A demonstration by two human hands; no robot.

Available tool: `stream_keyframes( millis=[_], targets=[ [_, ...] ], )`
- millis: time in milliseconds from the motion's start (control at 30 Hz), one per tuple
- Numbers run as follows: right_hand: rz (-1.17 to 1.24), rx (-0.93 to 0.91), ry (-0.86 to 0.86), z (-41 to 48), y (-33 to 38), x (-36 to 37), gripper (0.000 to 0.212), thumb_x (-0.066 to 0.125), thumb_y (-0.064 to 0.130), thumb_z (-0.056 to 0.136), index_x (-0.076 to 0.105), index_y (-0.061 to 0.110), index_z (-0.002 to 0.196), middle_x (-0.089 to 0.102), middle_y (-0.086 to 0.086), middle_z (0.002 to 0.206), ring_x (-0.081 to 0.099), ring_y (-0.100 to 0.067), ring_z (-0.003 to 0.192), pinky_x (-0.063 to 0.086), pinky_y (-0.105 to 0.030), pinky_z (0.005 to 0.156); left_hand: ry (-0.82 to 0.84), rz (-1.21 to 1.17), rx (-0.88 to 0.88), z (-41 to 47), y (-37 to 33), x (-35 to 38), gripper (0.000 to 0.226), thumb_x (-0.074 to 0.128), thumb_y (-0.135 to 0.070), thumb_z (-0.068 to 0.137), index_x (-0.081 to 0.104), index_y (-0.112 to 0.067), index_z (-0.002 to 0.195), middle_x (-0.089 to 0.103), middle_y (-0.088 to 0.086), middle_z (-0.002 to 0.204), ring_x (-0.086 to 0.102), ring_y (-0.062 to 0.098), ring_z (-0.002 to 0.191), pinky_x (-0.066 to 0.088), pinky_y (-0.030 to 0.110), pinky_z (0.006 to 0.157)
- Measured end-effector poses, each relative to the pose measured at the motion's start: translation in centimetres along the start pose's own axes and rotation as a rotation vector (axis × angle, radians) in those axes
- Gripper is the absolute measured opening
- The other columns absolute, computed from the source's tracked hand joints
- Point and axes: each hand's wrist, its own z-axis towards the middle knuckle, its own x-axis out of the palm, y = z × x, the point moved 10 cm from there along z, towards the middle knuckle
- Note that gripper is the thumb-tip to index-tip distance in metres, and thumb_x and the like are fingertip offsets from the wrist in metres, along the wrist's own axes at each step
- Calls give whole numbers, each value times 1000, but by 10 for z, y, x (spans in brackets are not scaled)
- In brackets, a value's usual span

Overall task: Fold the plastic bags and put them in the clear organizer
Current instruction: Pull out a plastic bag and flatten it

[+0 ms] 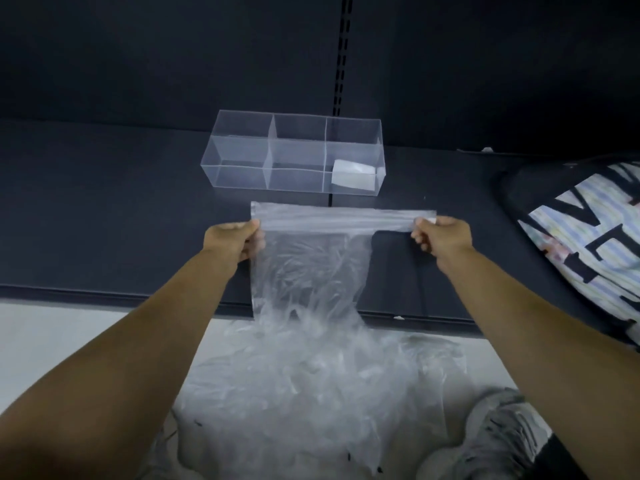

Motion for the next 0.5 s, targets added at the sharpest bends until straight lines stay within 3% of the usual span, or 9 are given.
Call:
stream_keyframes(
  millis=[33,67,133,200,233,300,333,500],
  targets=[
    [52,-1,-21,2,4,-2,10,62,13,92,60,5,96,68,-8,74,59,-8,54,53,-19,56,-14,-21,-16,1,-2,-1,11,66,-20,91,64,-9,89,65,7,86,66,15,68,51,22,53],
    [69,-13,-30,3,9,-3,24,63,18,92,56,5,110,65,-12,91,63,-14,69,56,-26,71,-25,-25,-30,0,-4,-3,17,66,-24,91,64,-8,97,66,6,92,66,18,80,51,22,57],
    [-48,-71,-58,-7,20,-10,48,65,29,90,46,8,128,56,-10,110,58,-21,93,51,-36,91,-28,-10,-45,-6,-3,-7,28,65,-30,91,62,-7,108,66,7,102,65,20,92,51,24,64],
    [-96,-139,-103,-27,24,-23,44,65,33,89,50,7,122,56,-9,105,57,-19,89,51,-38,87,-13,14,-45,-22,6,-15,31,65,-32,91,62,-7,109,66,8,105,65,21,93,52,27,69],
    [-56,-131,-108,-41,17,-30,34,64,32,90,56,7,111,58,-9,96,60,-16,78,54,-35,76,-10,28,-49,-31,15,-20,32,65,-32,91,62,-6,109,66,9,105,65,22,94,53,28,72],
    [41,8,-69,-77,-20,-37,27,62,34,92,59,9,85,62,-9,73,60,-11,52,53,-26,51,-29,34,-59,-52,37,-32,26,65,-30,91,64,-6,100,67,10,97,66,22,89,53,30,76],
    [71,105,-27,-98,-44,-35,31,61,37,92,59,9,77,63,-8,66,59,-12,48,51,-24,47,-57,22,-58,-63,47,-39,23,67,-29,90,64,-7,94,68,9,90,67,21,84,54,31,75],
    [47,412,67,-183,-138,-15,36,64,48,85,60,13,80,59,-6,81,57,-18,76,50,-33,70,-210,59,-97,-115,99,-55,28,67,-34,88,65,-7,79,67,6,75,62,19,68,54,34,72]
  ],
)
